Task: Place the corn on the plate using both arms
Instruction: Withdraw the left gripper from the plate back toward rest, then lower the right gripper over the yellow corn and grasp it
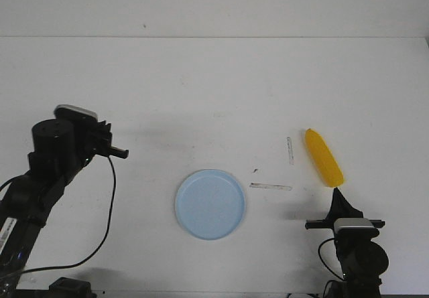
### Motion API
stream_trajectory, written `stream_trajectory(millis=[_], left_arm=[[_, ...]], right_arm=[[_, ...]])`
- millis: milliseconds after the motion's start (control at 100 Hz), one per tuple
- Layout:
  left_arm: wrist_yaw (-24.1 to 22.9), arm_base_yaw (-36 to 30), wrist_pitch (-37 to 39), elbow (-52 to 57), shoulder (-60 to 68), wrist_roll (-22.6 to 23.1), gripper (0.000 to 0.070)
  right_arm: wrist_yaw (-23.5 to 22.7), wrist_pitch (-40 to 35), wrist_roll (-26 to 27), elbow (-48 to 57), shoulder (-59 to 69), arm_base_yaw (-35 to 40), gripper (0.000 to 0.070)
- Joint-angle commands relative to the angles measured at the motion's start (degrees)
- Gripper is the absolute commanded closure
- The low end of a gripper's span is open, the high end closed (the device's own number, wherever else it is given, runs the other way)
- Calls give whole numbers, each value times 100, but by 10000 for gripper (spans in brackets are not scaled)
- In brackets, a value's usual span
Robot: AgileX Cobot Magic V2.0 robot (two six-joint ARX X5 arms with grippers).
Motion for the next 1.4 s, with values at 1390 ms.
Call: stream_trajectory(millis=[1390], left_arm=[[-216,796,1294,-2983,-2601,-1019,700]], right_arm=[[-400,-664,9,5156,3773,-2,687]])
